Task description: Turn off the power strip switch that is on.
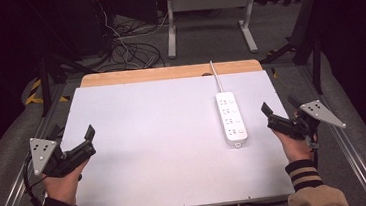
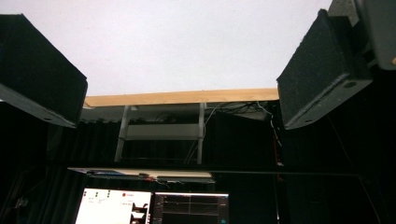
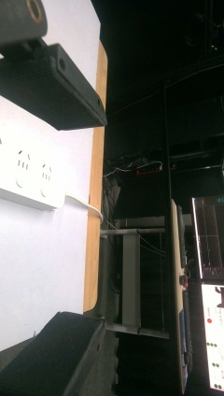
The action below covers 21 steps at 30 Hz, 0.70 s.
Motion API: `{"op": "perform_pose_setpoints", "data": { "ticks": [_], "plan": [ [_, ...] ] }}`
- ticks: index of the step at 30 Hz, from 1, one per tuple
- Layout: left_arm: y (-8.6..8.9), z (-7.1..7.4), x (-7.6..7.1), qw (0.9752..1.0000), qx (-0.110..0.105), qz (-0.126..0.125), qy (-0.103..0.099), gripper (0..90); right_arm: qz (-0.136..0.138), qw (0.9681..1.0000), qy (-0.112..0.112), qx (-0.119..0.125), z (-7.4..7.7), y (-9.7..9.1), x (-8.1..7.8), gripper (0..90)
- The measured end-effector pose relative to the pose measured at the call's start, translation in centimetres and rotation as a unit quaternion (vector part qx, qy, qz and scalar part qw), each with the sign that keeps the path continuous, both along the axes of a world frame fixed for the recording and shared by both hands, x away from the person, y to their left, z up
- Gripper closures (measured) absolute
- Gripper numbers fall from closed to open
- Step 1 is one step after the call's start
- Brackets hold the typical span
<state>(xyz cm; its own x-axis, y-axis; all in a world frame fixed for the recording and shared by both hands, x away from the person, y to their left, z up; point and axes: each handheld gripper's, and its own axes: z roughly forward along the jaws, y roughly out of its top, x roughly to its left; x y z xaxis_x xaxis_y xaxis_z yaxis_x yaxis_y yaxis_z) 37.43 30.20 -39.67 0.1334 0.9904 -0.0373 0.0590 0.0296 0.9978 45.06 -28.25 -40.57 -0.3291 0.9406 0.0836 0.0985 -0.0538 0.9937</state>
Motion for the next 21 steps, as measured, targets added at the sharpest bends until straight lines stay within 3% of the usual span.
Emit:
{"op": "perform_pose_setpoints", "data": {
  "ticks": [6,15,21],
  "plan": [
    [-0.05,-0.01,0.02,1.0,0.001,-0.001,0.0,2.1,-0.003,0.9999,0.0,-0.01,-0.01,0.1,0.0,4.6],
    [-0.07,-0.02,0.01,1.0,0.002,-0.001,0.002,2.1,-0.007,1.0,-0.003,-0.005,0.05,0.15,0.01,2.8],
    [0.0,-0.02,0.02,1.0,-0.001,-0.001,0.001,2.1,-0.012,0.9998,-0.009,-0.016,0.03,0.13,-0.12,10.4]
  ]
}}
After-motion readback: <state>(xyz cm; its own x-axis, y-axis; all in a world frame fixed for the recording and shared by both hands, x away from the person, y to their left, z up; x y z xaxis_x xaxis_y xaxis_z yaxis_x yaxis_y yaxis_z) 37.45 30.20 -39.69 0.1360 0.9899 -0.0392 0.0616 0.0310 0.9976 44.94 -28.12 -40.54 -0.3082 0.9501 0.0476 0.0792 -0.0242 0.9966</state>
